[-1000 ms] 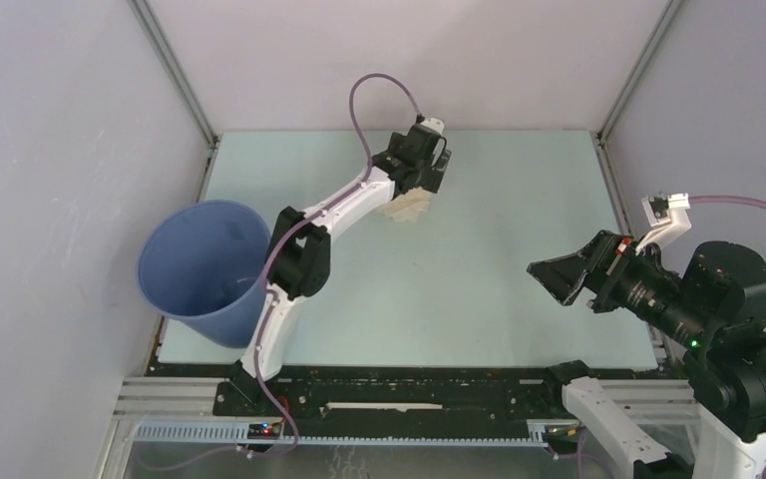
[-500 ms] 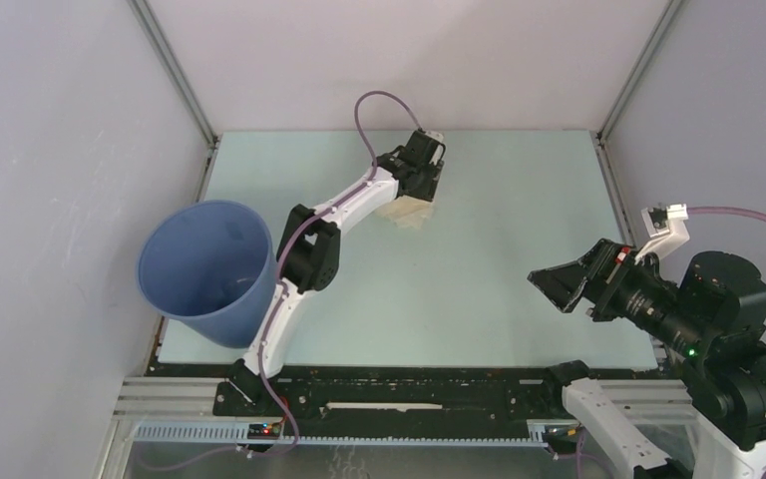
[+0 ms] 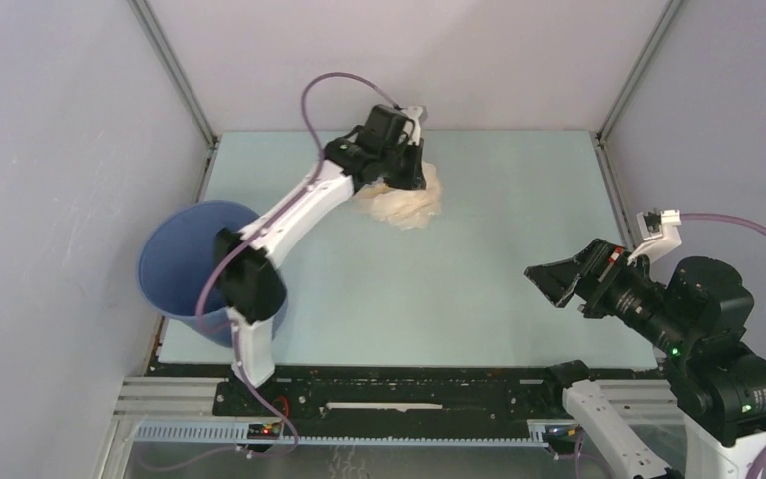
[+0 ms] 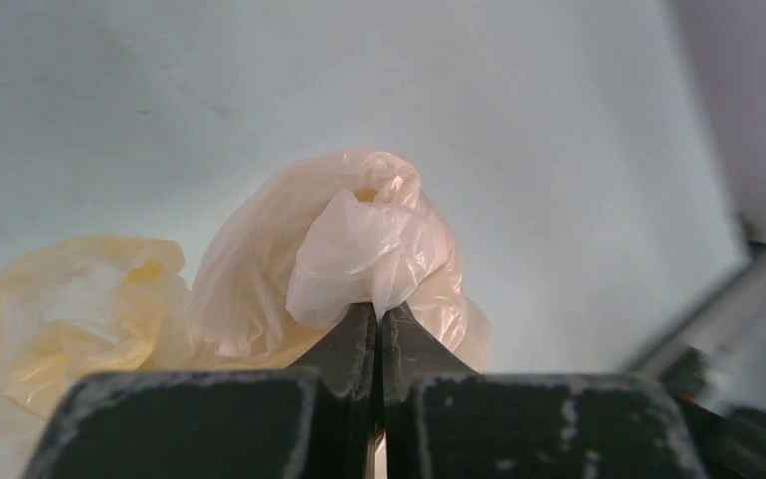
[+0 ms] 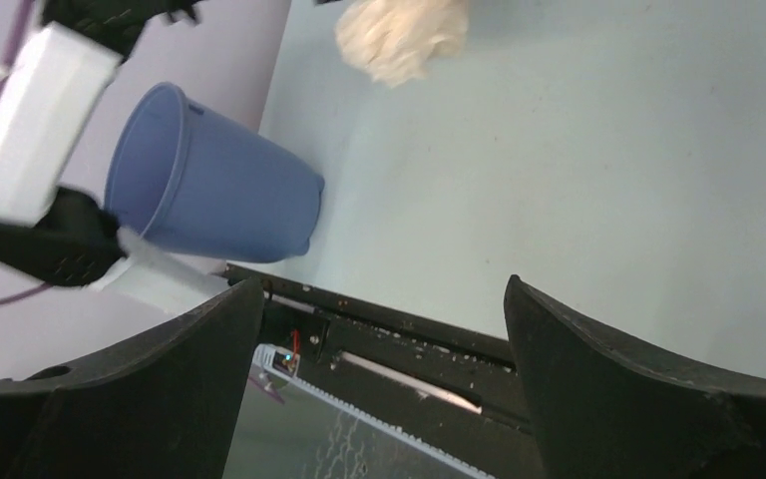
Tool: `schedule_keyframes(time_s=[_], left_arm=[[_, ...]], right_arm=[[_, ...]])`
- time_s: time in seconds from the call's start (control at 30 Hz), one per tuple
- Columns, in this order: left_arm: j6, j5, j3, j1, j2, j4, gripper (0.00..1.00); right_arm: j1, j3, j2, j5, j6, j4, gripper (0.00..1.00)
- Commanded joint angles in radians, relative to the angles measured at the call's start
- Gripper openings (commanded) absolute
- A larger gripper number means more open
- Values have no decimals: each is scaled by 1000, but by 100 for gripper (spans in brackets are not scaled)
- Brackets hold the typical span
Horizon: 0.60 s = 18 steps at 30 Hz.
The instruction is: Put the trash bags into the trash bin
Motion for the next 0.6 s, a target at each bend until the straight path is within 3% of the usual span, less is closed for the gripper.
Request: schedule_keyframes(time_s=[0.0,0.13,0.33,0.43,0.57], left_arm=[[-177,282,-133,0,-224,39,0],[-416,362,-366,2,-397,251,0],[-798,508,-497,27,-417,445,0],[-946,567,-526,39,-385,598,0],[-1019,613,-507,71,-313,719,0]], right_arm=[[-4,-49,1,30,-25,136,100],[-13,-104,104,-65,-30,215,100],[-14,-119,405,-530,33,424,95],[87,-119,495,-535,21,537,95],[122,-131,569,-403,-45,516,94]])
